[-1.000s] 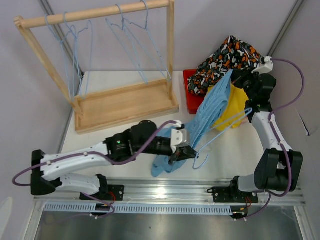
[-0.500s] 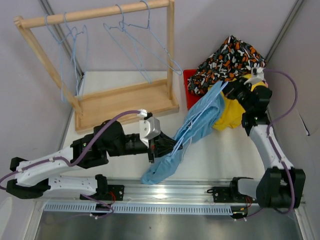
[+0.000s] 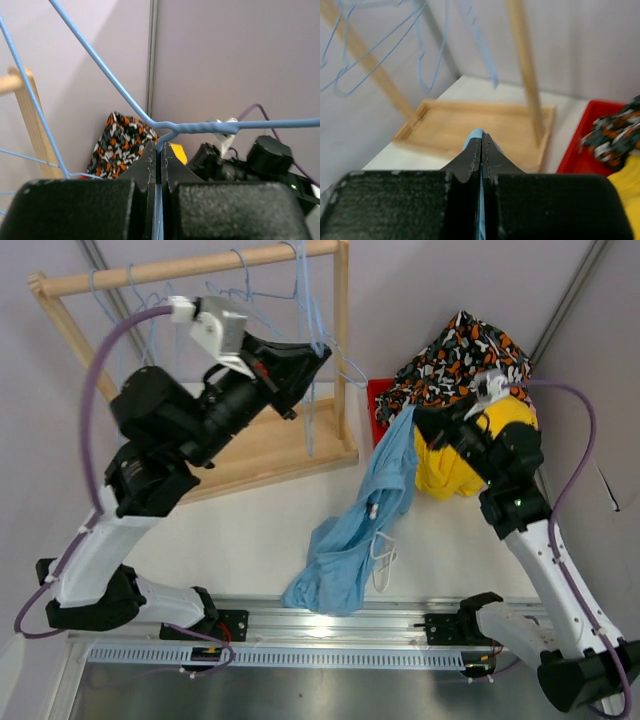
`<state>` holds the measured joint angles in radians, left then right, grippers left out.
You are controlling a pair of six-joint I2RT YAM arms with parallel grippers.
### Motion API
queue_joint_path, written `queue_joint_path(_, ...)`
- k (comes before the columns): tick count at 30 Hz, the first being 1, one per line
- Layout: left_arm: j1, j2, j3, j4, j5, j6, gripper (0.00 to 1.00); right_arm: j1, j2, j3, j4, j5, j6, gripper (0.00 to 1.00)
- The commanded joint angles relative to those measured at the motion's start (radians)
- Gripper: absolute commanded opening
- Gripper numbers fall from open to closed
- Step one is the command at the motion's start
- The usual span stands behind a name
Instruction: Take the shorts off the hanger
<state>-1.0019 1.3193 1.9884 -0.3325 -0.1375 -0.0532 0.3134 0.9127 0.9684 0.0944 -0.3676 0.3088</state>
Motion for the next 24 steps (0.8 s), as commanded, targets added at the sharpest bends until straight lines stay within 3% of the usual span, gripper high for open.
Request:
queue_joint_path(1, 0.000, -0.067, 0.087, -0.091, -0.001, -0.029, 0.00, -0.074, 0.143, 0.278, 0.030, 0.189, -0.073, 0.00)
queue_joint_path(5, -0.001, -0.226, -0.054, -0.134, 0.013, -0.138, 0.00, -0.178, 0.392, 0.678, 0.022, 0.317, -0.065, 0.00)
queue_joint_path(6, 0.000, -0.262, -0.110, -0.141, 0.007, -0.158, 0.00, -0.204, 0.452, 0.860, 0.015, 0.359, -0.063, 0.00)
queue_joint_path(9, -0.001, -0.376, -0.219, -0.172, -0.001, -0.250, 0.00, -0.313, 0.748, 1.196, -0.109, 0.510, -0.019, 0.00)
queue_joint_path(10, -0.001, -0.400, -0.235, -0.204, 0.003, -0.275, 0.00, -0.353, 0.831, 1.444, -0.160, 0.568, 0.015, 0.00)
queue_joint_path(11, -0.001, -0.448, -0.290, -0.221, 0.003, -0.319, 0.00, -0.381, 0.980, 1.554, -0.221, 0.610, 0.024, 0.00)
queue_joint_path(13, -0.001, -0.498, -0.336, -0.252, -0.014, -0.356, 0.00, -0.390, 1.075, 1.676, -0.204, 0.726, -0.002, 0.00)
queue_joint_path(16, -0.001, -0.566, -0.440, -0.278, -0.069, -0.402, 0.00, -0.398, 1.105, 1.516, -0.056, 0.803, -0.028, 0.00)
queue_joint_path(19, 0.002, -0.585, -0.543, -0.267, -0.120, -0.384, 0.00, -0.396, 1.048, 1.324, -0.029, 0.800, 0.015, 0.00)
queue_joint_path(20, 0.006, -0.580, -0.559, -0.243, -0.134, -0.372, 0.00, -0.393, 1.025, 1.181, -0.021, 0.796, 0.060, 0.01)
queue_joint_path(22, 0.096, -0.522, -0.550, -0.243, -0.119, -0.343, 0.00, -0.384, 0.933, 1.022, -0.006, 0.791, 0.110, 0.12)
queue_joint_path(23, 0.150, -0.496, -0.543, -0.237, -0.023, -0.335, 0.00, -0.381, 0.896, 0.854, 0.020, 0.789, 0.174, 0.25)
queue_joint_path(24, 0.223, -0.476, -0.548, -0.220, 0.060, -0.346, 0.00, -0.378, 0.858, 0.764, 0.040, 0.780, 0.206, 0.29)
